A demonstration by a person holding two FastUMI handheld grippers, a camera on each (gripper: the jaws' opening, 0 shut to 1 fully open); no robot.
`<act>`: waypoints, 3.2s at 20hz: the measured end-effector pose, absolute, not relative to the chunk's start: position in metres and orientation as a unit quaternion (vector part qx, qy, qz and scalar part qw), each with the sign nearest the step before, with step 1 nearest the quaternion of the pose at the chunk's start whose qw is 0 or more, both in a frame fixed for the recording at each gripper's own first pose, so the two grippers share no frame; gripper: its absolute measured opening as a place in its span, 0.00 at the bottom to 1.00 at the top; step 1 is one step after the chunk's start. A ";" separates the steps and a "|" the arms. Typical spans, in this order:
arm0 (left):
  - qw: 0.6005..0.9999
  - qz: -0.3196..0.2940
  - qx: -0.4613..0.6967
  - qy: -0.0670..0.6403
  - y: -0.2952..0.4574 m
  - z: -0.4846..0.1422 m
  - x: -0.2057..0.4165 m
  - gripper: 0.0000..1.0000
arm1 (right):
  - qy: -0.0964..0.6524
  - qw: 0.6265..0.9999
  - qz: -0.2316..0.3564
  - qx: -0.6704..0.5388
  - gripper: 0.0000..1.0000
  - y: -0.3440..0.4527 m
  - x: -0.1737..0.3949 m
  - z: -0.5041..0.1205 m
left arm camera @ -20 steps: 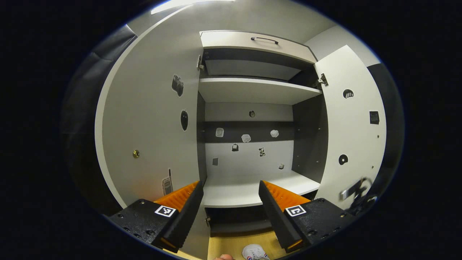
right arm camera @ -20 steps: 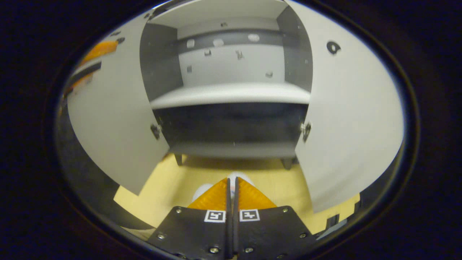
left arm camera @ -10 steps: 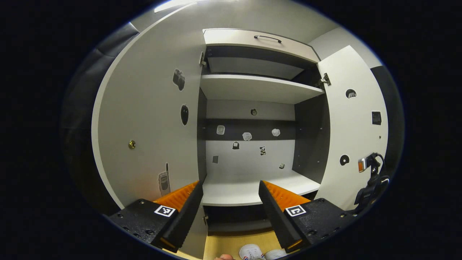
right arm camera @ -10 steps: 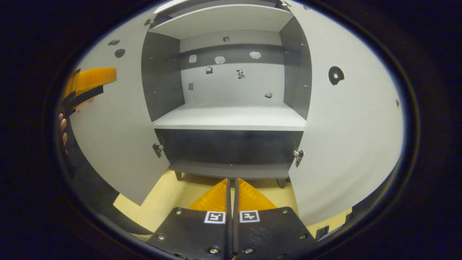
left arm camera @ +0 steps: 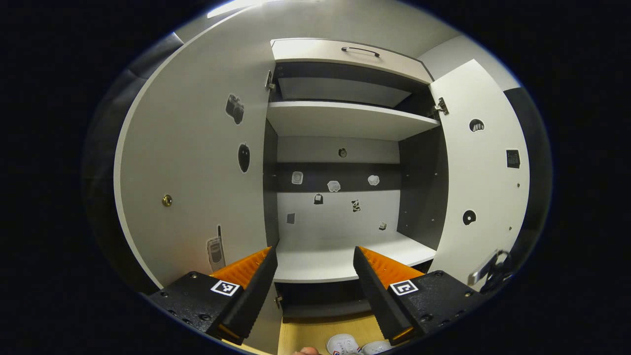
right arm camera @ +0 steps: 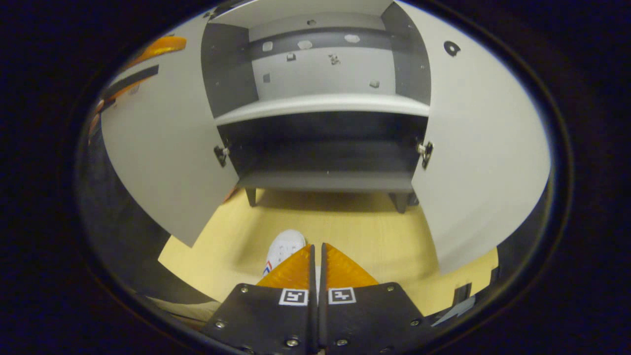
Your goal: Grab one shoe with the right hand and put it into the shoe cabinet, grab the other shoe with the left hand and put it into the shoe cabinet; then close the right door with the right hand and the left door with the left hand.
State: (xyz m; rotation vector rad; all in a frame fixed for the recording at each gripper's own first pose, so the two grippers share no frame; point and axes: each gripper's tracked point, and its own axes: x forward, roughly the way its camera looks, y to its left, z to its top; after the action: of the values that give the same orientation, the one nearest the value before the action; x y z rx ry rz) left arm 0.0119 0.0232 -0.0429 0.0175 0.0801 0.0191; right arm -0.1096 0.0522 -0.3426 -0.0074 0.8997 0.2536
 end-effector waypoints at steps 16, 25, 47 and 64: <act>0.997 -0.002 0.030 0.065 0.025 -0.061 0.015 0.95 | 0.571 0.812 0.120 -0.003 0.34 0.054 -0.222 -0.469; 0.997 -0.003 0.034 0.074 0.028 -0.069 0.017 0.95 | 0.587 0.802 0.106 -0.022 0.43 0.058 -0.232 -0.500; 0.997 -0.018 0.027 0.072 0.022 -0.073 0.028 0.95 | 0.475 0.877 0.048 0.048 0.00 0.042 -0.159 -0.384; 0.996 -0.007 -0.001 0.085 0.021 -0.091 0.041 0.95 | 0.241 0.967 0.073 0.029 0.00 0.062 0.110 -0.172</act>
State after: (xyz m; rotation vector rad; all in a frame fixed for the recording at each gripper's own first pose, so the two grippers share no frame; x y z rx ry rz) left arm 0.0411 0.0214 -0.0908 -0.0018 0.1704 -0.0137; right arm 0.1105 0.0616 -0.1717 0.0581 0.4865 0.1486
